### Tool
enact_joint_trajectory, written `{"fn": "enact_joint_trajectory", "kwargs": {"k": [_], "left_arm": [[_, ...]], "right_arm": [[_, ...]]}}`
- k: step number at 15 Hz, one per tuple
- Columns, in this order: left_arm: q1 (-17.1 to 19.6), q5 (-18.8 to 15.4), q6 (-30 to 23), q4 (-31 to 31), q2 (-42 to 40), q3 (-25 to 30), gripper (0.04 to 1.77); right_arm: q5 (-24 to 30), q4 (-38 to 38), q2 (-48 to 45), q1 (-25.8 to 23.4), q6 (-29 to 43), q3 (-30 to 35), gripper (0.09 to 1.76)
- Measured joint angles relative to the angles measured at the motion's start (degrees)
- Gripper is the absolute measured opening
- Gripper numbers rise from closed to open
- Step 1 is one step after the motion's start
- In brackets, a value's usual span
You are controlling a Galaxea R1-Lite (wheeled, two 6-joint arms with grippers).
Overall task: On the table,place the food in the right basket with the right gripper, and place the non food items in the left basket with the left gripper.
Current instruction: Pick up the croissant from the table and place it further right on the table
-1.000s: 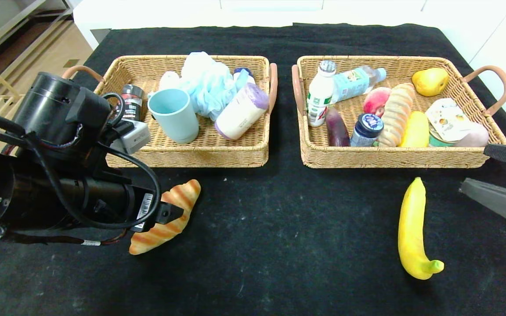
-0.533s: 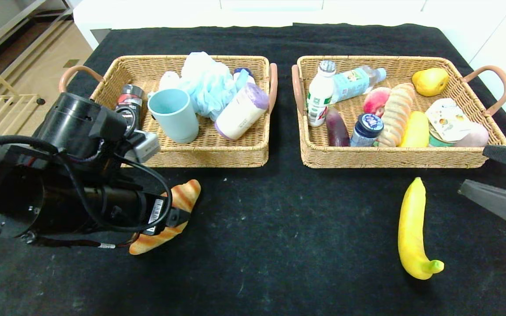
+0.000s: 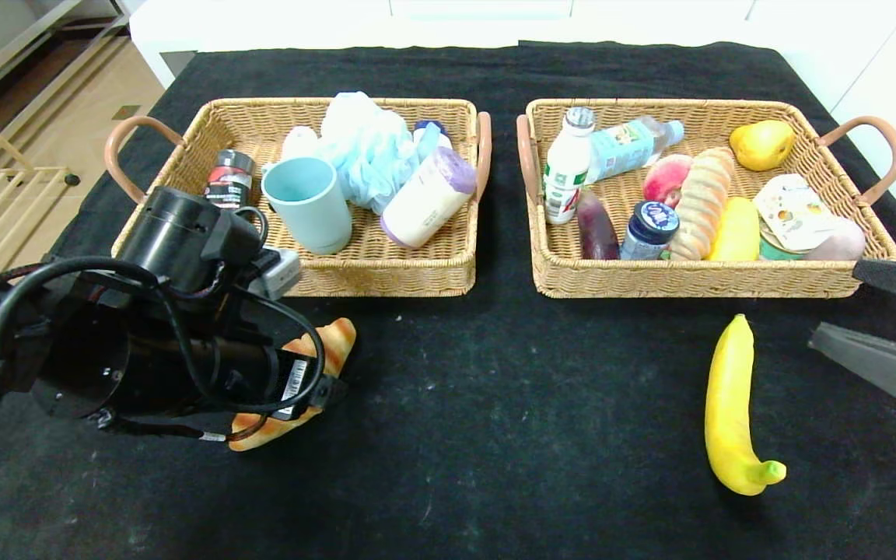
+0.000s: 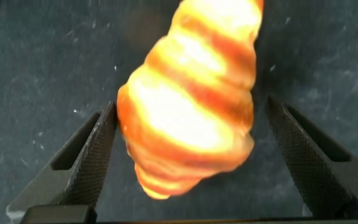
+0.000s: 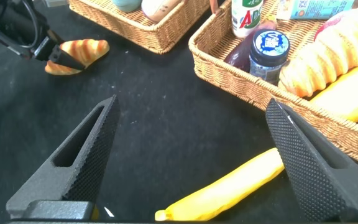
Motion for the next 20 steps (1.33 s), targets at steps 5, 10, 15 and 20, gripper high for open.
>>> {"fn": "enact_joint_trajectory", "kwargs": {"k": [5,10,15,20], "left_arm": [[0.2,0.0,-0.1,-0.1,0.8,0.2,1.72],[0.2,-0.2,-0.2,-0.2,1.6,0.4,1.22],[0.1,-0.2,-0.2,-0.2,1.9,0.4,0.84],[0.1,-0.1,-0.2,-0.2,2.0,0.8,0.82]], "right_arm": [[0.0,0.0,0.2,0.0,0.0,0.0,1.71],[0.0,0.0,0.3,0.3,-0.1,0.1,1.71],[0.0,0.0,0.4,0.4,-0.1,0.2,1.71],[0.0,0.0,0.4,0.4,-0.1,0.3,1.71]]}}
